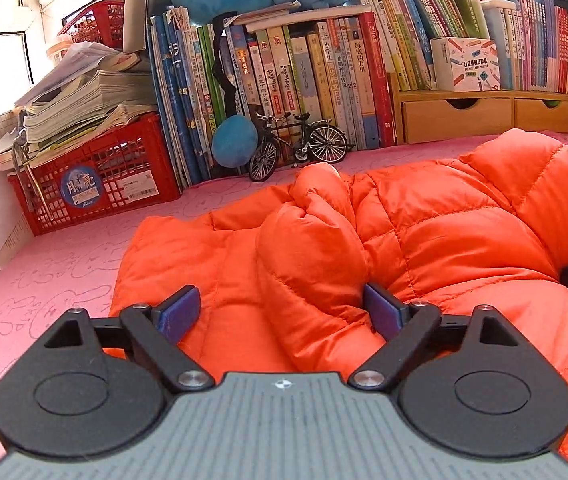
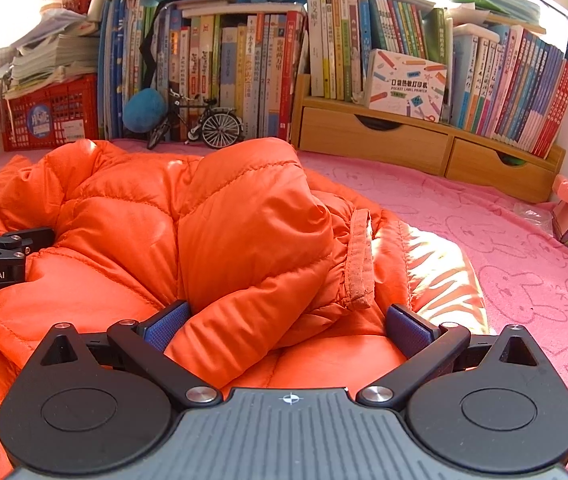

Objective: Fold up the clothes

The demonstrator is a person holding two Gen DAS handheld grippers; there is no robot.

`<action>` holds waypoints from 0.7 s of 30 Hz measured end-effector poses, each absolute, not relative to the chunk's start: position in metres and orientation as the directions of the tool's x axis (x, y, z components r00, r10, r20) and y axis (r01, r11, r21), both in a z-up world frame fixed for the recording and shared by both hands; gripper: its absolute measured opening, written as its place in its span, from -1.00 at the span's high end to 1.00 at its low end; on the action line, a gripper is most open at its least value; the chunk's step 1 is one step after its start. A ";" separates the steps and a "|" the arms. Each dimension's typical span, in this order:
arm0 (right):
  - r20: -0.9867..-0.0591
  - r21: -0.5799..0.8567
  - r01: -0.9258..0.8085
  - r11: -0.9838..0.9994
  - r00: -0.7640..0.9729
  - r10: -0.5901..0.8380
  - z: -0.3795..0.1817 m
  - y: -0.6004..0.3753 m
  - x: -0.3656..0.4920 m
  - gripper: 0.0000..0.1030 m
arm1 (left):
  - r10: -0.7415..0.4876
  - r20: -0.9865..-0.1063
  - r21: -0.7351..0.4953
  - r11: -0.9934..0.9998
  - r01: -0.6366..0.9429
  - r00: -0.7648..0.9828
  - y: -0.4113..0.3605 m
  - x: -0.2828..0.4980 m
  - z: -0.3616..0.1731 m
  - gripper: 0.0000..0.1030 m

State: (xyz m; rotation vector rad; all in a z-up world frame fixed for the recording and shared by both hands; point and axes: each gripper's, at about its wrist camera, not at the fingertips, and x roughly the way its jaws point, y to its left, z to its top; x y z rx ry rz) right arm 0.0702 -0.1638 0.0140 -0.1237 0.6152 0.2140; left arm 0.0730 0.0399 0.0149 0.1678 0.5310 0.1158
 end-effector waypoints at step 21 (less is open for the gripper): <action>-0.609 -0.029 -0.171 0.985 0.784 0.118 0.024 -0.196 0.044 -1.00 | 0.091 -0.527 0.088 0.995 -0.053 0.845 0.057 0.076 0.017 -0.81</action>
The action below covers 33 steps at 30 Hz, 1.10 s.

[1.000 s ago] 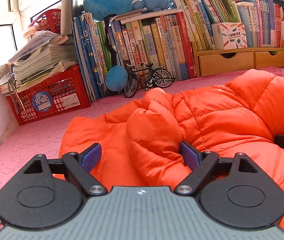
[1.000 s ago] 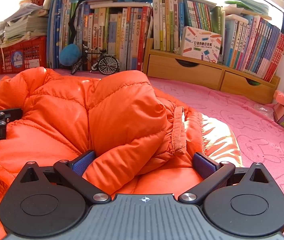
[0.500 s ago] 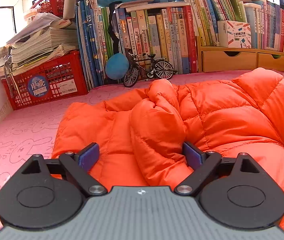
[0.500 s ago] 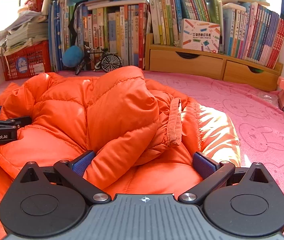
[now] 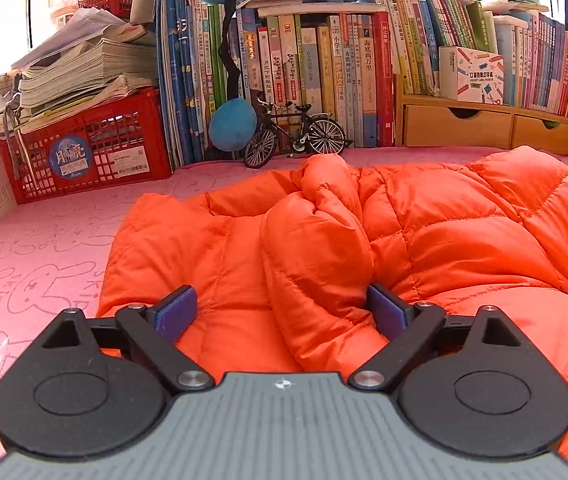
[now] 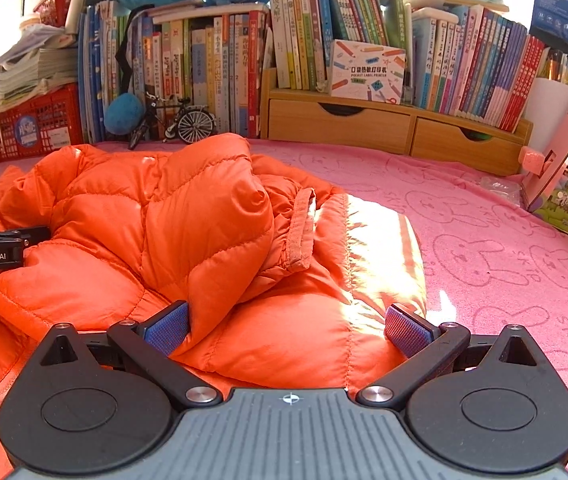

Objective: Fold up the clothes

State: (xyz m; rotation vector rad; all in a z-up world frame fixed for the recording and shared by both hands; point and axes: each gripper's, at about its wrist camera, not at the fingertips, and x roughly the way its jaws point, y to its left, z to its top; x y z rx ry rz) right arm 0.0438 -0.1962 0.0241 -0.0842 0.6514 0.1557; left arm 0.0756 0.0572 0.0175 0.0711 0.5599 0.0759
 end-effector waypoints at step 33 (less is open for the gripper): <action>-0.486 -0.269 -0.123 0.955 0.874 -0.024 0.083 -0.166 0.021 -1.00 | 0.078 -0.536 0.061 0.997 -0.054 0.840 0.062 0.077 0.019 -0.81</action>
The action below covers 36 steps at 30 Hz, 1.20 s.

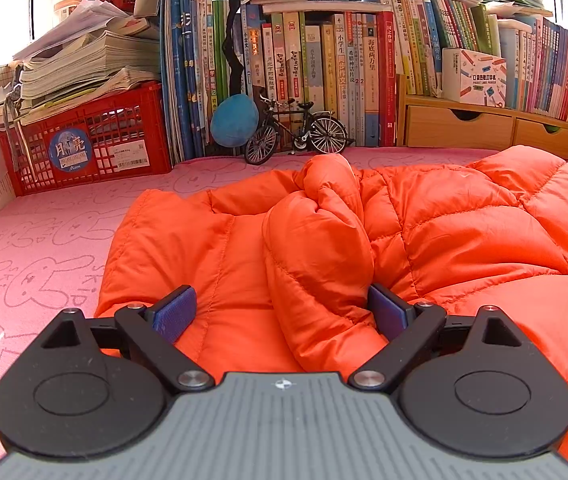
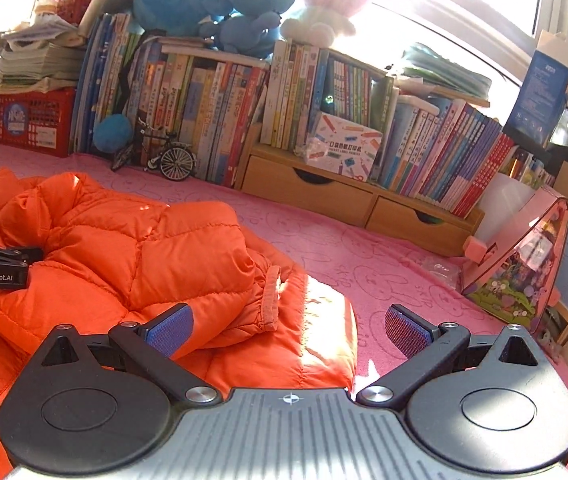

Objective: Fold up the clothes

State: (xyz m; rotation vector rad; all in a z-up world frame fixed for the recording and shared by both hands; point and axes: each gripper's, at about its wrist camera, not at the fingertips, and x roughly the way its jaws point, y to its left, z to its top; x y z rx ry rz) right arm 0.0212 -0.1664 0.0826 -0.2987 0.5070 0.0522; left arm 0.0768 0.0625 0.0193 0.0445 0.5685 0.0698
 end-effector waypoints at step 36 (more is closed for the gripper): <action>-0.608 -0.026 -0.140 0.990 0.788 0.096 0.012 -0.140 0.101 -0.72 | 0.027 -0.558 -0.018 0.999 -0.044 0.830 0.072 0.081 0.019 -0.87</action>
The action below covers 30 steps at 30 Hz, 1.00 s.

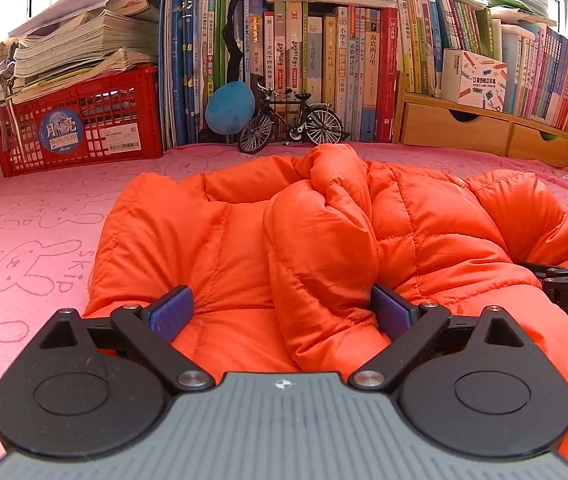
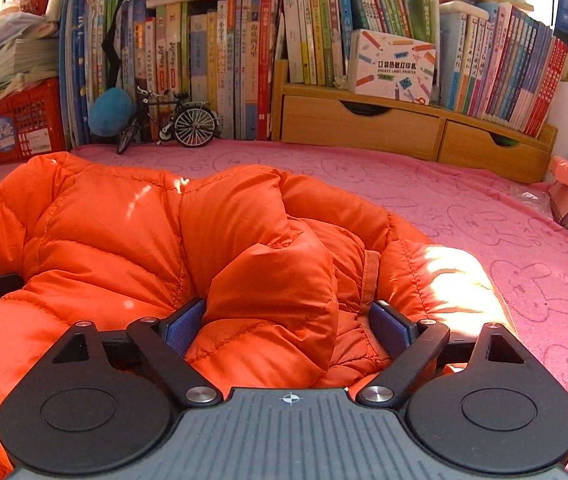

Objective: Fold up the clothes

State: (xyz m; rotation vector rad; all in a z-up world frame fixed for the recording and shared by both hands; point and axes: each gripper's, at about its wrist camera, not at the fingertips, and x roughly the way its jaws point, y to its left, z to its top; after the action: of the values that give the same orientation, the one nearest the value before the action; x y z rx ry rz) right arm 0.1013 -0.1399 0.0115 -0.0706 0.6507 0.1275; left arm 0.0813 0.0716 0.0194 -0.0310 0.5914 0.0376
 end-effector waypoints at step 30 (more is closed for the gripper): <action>-0.554 0.484 -0.101 0.869 0.733 0.394 0.008 -0.316 0.151 -1.00 | -0.294 -0.585 -0.579 0.804 -0.136 0.756 0.250 0.139 0.015 -0.86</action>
State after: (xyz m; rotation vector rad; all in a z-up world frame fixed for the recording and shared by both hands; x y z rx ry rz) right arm 0.1511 -0.3159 0.0077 0.4466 0.6999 0.2824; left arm 0.1386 0.2501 0.0149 -0.6452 0.7210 -0.0926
